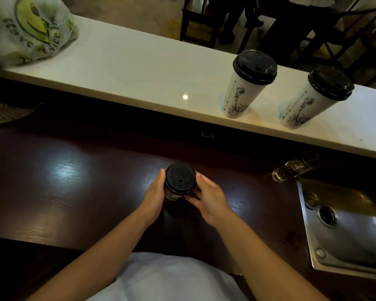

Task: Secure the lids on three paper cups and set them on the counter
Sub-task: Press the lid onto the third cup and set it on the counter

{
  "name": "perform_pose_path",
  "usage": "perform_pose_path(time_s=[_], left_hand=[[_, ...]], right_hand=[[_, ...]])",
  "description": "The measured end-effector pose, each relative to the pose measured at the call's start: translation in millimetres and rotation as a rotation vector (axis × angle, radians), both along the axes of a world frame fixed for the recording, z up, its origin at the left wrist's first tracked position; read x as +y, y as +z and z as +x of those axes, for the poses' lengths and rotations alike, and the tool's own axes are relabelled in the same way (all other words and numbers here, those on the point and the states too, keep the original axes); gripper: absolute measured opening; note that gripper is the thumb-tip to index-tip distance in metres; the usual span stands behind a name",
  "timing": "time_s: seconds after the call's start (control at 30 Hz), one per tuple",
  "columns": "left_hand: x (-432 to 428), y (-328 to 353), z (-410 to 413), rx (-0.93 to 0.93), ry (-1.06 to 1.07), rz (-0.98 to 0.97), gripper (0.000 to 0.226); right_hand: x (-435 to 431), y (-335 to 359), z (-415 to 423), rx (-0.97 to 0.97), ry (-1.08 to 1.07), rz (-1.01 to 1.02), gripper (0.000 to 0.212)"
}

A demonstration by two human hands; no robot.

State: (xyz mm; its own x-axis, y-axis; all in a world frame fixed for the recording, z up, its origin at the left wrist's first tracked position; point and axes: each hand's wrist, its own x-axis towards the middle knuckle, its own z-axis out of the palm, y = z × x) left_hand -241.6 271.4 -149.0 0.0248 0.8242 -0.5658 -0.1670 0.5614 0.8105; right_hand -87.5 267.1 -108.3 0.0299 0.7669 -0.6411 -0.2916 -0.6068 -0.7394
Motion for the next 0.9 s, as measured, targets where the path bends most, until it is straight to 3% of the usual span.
perform_pose_path(time_s=[0.07, 0.23, 0.37, 0.6, 0.9], left_hand=[[-1.6, -4.3, 0.2, 0.039, 0.016, 0.007, 0.073], [-4.2, 6.8, 4.3, 0.067, 0.066, 0.063, 0.041], [-1.9, 7.4, 3.3, 0.085, 0.078, 0.109, 0.041], [2.6, 8.9, -4.9, 0.188, -0.045, 0.310, 0.037], [10.4, 0.8, -19.5, 0.323, -0.200, 0.504, 0.035]], right_hand=[[-0.8, -1.4, -2.2, -0.025, -0.004, -0.009, 0.027], [-2.2, -2.1, -8.7, -0.133, 0.016, 0.034, 0.022], [-2.4, -5.4, -12.9, -0.230, 0.043, 0.115, 0.026], [-1.0, -20.7, -16.7, -0.498, 0.150, 0.238, 0.032], [3.2, -17.9, -11.8, -0.558, 0.214, 0.281, 0.031]])
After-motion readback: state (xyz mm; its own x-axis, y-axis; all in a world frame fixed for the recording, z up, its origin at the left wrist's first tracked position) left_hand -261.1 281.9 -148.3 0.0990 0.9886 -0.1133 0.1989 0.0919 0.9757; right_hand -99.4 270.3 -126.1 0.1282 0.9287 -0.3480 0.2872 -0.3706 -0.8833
